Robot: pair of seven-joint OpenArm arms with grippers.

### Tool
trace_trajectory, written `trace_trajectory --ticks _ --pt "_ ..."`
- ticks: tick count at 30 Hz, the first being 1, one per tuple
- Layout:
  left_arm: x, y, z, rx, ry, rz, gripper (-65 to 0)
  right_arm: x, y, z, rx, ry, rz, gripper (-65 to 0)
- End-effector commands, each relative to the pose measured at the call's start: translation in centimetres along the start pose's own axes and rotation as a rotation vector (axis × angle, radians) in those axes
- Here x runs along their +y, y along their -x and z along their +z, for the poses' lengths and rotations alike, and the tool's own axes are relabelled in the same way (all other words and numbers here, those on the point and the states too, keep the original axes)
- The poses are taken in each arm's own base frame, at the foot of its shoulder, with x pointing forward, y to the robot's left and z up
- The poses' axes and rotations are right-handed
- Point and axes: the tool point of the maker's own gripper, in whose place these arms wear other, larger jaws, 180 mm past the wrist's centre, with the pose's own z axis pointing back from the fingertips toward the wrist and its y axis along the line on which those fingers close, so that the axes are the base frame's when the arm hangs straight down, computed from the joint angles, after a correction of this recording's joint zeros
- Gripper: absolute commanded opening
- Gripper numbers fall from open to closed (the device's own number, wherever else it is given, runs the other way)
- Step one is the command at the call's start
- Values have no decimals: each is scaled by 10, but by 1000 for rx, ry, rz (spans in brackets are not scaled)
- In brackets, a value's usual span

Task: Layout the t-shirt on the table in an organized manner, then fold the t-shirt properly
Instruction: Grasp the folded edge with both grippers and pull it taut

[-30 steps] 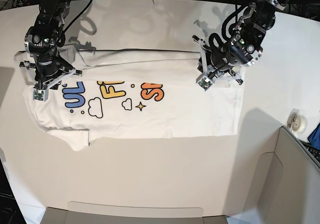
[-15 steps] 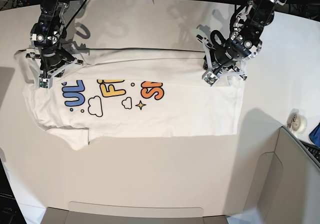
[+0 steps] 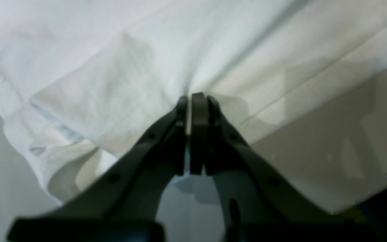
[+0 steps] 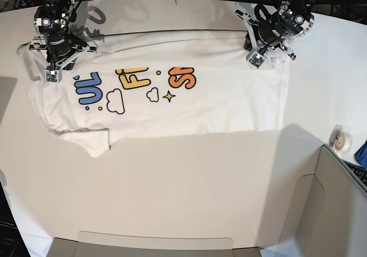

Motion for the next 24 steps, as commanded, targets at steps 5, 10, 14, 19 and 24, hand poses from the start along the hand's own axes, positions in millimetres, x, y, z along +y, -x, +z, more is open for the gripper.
trace_trajectory --ticks 5,10,14,19,24 --pt "1 47 7 152 -20 2 -627 -11 32 15 141 47 38 -633" --pt "-9 66 11 192 2 10 -627 -12 44 32 154 52 65 -633" --pt "-20 78 16 216 25 12 -627 -14 56 36 181 53 72 -633" --pt "-26 69 22 188 33 4 -627 -14 52 35 172 55 69 -633" --pt "-17 47 32 120 0 -4 -609 -15 27 40 100 65 69 -630"
